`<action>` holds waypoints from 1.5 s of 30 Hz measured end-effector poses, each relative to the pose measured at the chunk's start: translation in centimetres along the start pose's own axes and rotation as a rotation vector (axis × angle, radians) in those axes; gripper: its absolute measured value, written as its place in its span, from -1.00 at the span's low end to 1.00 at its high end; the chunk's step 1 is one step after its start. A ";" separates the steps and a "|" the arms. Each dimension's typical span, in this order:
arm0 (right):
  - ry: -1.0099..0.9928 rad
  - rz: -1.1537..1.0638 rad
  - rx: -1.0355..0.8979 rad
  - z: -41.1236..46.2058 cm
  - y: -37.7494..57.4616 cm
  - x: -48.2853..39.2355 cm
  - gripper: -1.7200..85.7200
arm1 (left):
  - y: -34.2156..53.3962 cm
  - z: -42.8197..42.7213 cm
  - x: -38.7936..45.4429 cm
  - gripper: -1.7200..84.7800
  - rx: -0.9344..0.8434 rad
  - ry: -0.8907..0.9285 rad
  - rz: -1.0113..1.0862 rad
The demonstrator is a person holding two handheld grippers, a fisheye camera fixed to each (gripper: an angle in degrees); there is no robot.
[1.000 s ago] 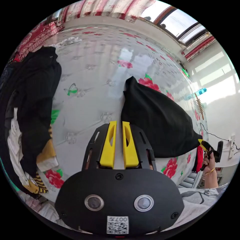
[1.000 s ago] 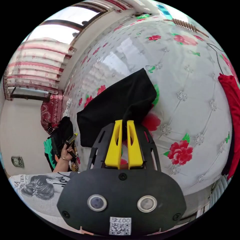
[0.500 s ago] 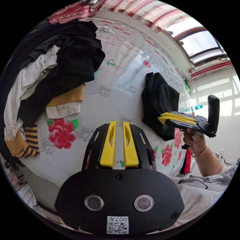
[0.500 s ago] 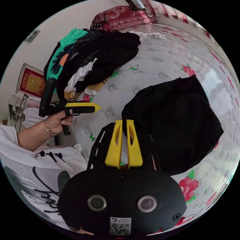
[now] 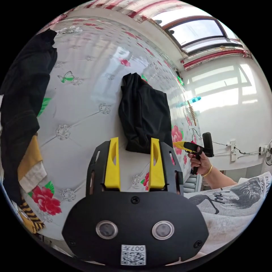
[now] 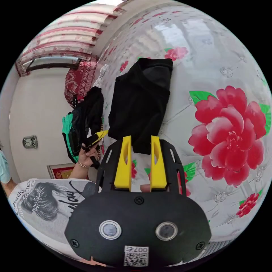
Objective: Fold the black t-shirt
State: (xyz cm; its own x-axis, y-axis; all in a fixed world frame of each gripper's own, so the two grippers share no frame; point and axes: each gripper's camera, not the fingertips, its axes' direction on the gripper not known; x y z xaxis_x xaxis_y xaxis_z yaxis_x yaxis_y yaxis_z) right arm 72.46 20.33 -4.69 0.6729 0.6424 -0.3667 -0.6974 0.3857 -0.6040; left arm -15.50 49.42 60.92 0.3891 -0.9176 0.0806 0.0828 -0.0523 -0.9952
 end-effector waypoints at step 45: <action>-0.175 -0.318 0.360 -58.5 30.6 13.0 -0.97 | 7.0 10.2 48.1 -0.85 0.194 0.326 0.453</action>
State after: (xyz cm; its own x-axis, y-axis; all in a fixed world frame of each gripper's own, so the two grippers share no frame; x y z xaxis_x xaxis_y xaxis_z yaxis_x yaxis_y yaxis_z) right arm 74.33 1.74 -69.31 0.8355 0.5460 -0.0617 -0.5267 0.7638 -0.3731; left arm 13.18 8.92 58.44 0.1249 -0.9071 -0.4019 0.1524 0.4178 -0.8957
